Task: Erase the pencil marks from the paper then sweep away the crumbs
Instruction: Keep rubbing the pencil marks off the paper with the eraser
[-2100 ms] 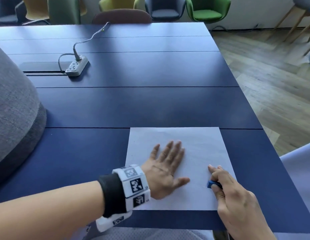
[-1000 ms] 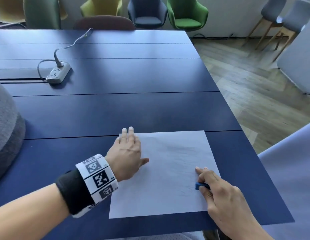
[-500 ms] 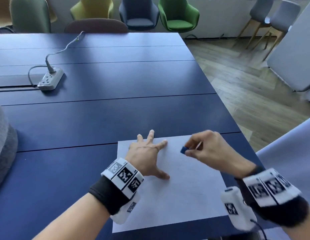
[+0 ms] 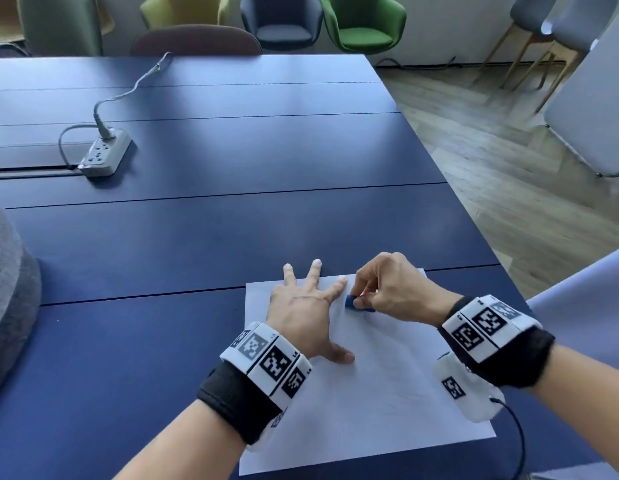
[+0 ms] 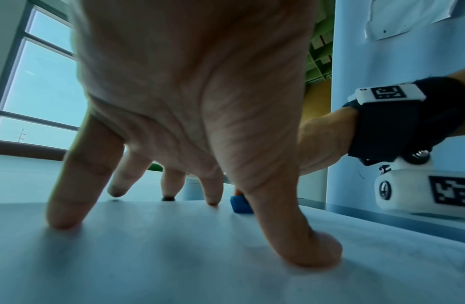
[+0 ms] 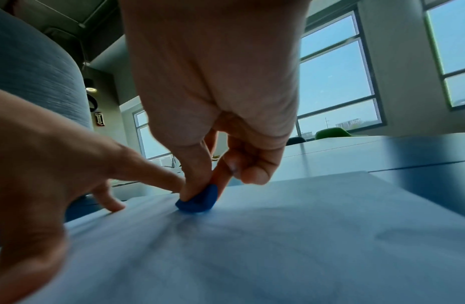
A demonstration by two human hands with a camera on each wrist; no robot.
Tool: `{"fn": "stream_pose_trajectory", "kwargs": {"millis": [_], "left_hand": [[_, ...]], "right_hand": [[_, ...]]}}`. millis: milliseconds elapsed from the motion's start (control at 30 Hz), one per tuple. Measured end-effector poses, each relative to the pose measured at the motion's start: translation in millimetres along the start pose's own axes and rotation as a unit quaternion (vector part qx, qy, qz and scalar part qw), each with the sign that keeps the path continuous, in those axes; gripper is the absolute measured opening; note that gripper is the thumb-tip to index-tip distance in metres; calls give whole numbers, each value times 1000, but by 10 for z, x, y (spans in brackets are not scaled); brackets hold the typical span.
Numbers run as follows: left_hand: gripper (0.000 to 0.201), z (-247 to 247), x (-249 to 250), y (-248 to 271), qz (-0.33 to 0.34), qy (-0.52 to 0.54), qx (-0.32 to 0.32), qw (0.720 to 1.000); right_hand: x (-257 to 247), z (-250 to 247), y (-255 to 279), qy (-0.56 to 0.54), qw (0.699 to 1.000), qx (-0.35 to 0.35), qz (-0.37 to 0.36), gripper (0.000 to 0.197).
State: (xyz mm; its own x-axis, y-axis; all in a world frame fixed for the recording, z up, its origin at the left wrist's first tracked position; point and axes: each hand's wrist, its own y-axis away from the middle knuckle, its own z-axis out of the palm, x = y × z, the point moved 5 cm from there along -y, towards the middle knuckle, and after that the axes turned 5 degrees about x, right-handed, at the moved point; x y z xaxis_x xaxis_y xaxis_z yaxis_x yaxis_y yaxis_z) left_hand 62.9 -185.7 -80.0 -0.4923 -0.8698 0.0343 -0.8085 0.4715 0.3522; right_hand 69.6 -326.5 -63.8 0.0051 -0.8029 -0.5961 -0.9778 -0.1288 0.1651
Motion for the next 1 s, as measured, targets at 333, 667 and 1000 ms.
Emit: {"fn": "stream_pose_trajectory", "kwargs": {"millis": [333,667,1000], "left_hand": [[119,19,-1,-28,1,-10,-8,1000],[120,15,-6,-24,-1,-13,-16,1000],[120,12,-5,-25,1,-8,-14,1000]], "right_hand": [[-20,-5,-5,-29,999,10,26,8],[67,-83,-4,-42,996,46,63,9],[127,-150,1,-49,992,76,90,14]]}}
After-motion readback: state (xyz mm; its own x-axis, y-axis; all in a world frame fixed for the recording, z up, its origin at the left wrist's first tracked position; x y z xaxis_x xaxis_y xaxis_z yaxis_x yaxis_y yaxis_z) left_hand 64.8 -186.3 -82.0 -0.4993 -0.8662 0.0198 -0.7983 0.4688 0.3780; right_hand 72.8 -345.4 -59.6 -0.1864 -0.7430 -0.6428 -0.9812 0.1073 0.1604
